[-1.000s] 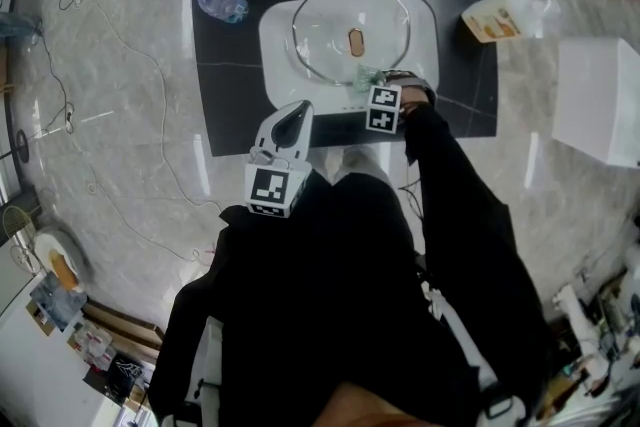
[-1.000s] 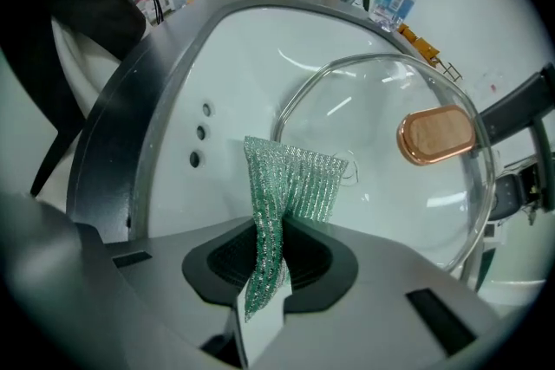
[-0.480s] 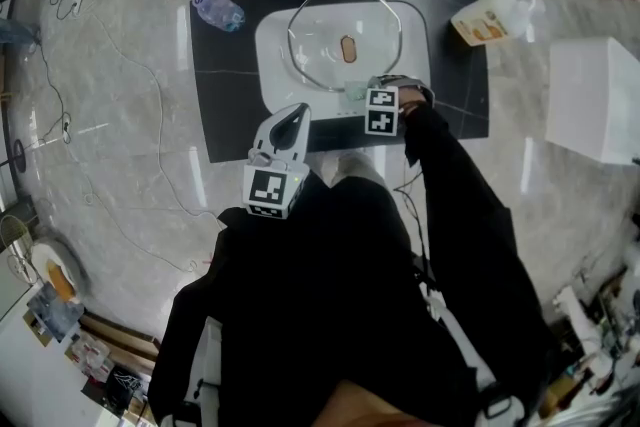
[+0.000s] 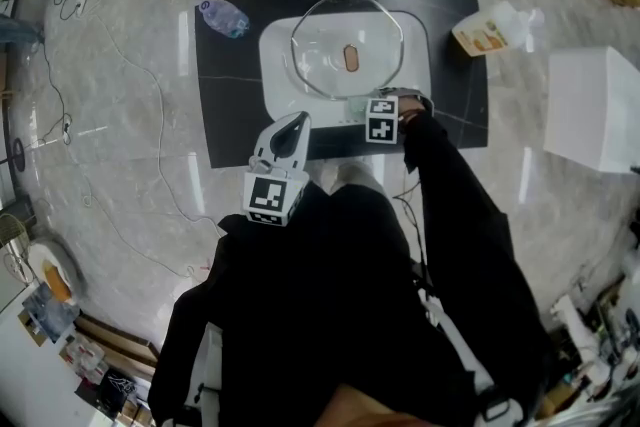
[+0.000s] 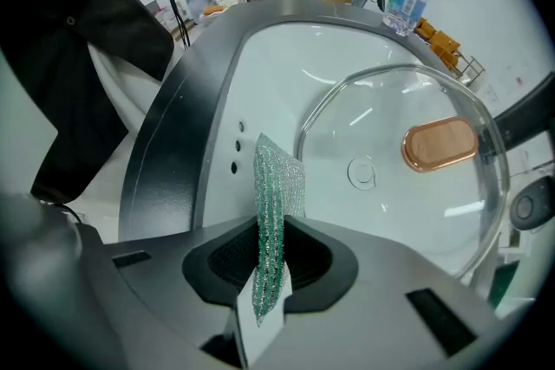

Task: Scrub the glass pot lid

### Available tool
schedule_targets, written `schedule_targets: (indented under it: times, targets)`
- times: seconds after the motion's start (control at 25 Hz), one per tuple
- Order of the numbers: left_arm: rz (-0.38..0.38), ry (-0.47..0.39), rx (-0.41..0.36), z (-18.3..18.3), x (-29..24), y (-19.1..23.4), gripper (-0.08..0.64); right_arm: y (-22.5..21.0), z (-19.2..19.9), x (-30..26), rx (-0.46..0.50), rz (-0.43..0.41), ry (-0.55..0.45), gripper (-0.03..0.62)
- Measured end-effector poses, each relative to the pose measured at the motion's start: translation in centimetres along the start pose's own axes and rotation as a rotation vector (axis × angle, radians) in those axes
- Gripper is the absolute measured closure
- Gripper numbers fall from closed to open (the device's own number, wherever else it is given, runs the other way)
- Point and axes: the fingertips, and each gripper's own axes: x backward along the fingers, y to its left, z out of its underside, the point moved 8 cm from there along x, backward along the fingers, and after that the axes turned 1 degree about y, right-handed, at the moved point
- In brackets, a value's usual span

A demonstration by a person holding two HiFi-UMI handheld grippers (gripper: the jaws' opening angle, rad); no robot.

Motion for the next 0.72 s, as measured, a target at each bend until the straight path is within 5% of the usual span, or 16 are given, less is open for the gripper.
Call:
schedule_targets:
  times: [0.72]
  targets:
    - [-0.038,0.014,0.006,0.0,-0.5,1.3,0.557,-5.7,1.3,-0.9,-0.175,0.108,-0.022,0.528]
